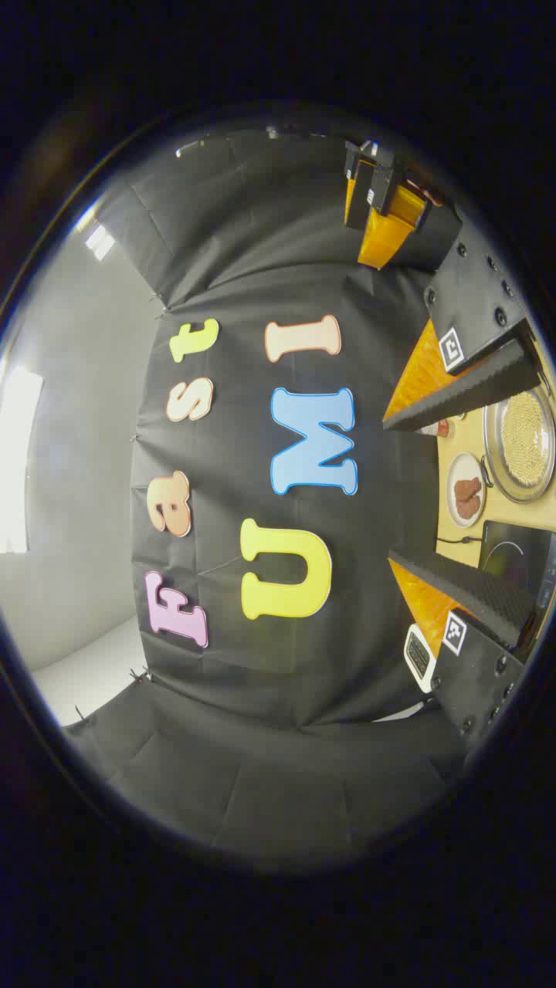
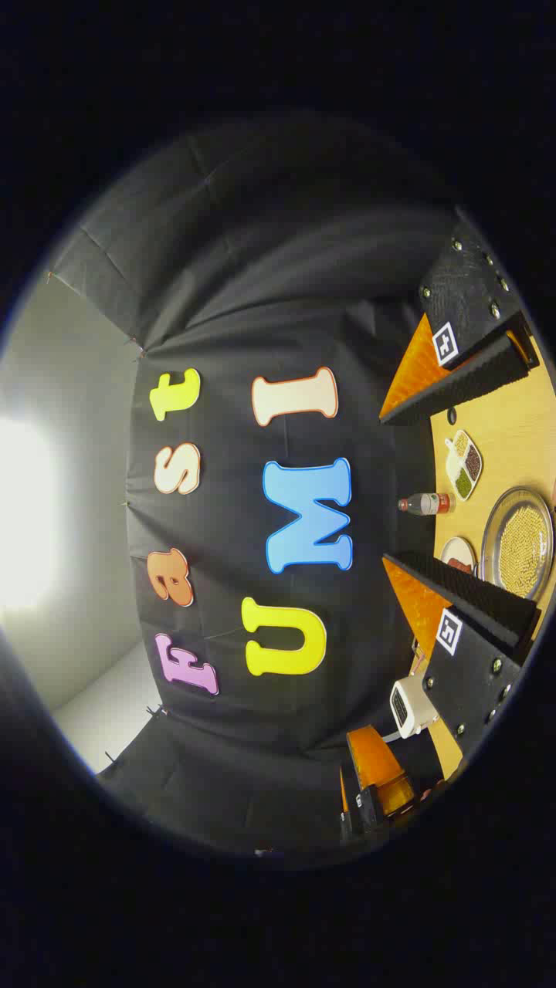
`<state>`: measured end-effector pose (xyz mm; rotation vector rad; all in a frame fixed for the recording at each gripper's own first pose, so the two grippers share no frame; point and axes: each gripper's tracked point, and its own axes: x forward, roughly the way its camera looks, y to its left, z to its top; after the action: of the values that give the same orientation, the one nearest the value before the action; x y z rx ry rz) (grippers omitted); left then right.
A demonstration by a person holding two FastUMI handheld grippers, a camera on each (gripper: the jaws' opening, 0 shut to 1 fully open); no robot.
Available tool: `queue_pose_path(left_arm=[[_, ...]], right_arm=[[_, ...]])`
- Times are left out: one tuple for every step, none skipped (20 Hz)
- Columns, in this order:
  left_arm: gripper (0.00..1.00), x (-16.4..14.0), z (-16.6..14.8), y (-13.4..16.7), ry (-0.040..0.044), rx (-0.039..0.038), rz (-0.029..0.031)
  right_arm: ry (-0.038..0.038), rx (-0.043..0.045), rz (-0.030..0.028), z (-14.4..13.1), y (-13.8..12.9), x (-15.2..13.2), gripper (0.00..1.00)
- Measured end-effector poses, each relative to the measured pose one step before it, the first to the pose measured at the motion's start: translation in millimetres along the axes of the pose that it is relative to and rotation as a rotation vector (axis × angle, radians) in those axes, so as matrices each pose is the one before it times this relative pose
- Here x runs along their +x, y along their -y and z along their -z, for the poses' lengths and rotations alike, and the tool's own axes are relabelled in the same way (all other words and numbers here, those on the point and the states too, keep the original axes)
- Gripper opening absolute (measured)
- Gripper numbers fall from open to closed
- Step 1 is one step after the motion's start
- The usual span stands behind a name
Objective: First push the handle of the pot to place it horizontally, then grasp the pot with both hands and set it on the induction cooktop.
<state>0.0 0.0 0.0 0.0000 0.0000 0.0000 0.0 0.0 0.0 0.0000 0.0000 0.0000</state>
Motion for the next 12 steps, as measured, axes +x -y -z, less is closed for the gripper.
queue_pose_path(left_arm=[[0.97, 2.01, 0.15, -0.85, -0.00077, 0.00418, -0.00933], [0.95, 1.79, 1.36, -0.75, -0.00386, 0.00660, -0.00893], [0.95, 0.94, 0.78, 0.71, -0.00118, 0.00112, 0.00214], [0.95, 0.81, -1.97, 3.46, 0.00387, -0.00151, 0.01093], [0.95, 1.16, -3.17, 0.34, 0.00729, -0.00177, 0.01034], [0.95, 1.91, -2.07, -0.50, 0.00927, -0.00182, 0.01369], [0.94, 1.02, -0.93, -1.60, -0.00625, 0.00057, 0.01330], [0.95, 0.00, -0.55, -2.44, -0.00301, -0.00064, 0.01026], [0.97, 0.03, -2.78, -5.03, 0.00742, 0.00022, 0.00451], [0.97, 1.89, 0.04, -6.36, -0.00400, 0.00565, -0.00366], [0.98, 0.71, 2.98, -8.67, -0.02112, 0.01089, -0.01158], [0.99, 1.46, 1.74, -2.29, -0.00351, 0.00660, 0.00780]], right_arm=[[-0.00016, 0.00329, -0.00746, 2.93, 0.58, 3.33, 0.98], [-0.01216, -0.00112, -0.00225, 3.81, 0.87, 2.77, 0.98], [-0.00978, -0.00336, -0.00146, 2.04, -0.10, 0.65, 0.98], [0.00181, -0.00268, 0.00222, -2.33, -1.39, 0.15, 0.98], [0.01106, -0.00059, 0.00274, -5.44, -2.02, 0.43, 0.98], [0.01019, -0.00122, 0.00847, -4.21, -2.64, 0.64, 0.98], [-0.00387, -0.00324, 0.01324, -1.76, -1.43, 1.27, 0.98], [-0.00420, 0.00173, 0.00399, 1.10, -4.68, -0.59, 0.98], [0.00090, -0.00126, -0.00079, -2.93, -7.19, -0.43, 0.98], [0.00576, -0.00945, -0.00146, -3.81, -6.02, -0.98, 0.98], [0.00513, -0.00641, 0.00196, -1.57, -4.24, -0.96, 0.98], [0.00410, -0.00057, -0.00316, -2.20, -6.34, -1.28, 0.98]])
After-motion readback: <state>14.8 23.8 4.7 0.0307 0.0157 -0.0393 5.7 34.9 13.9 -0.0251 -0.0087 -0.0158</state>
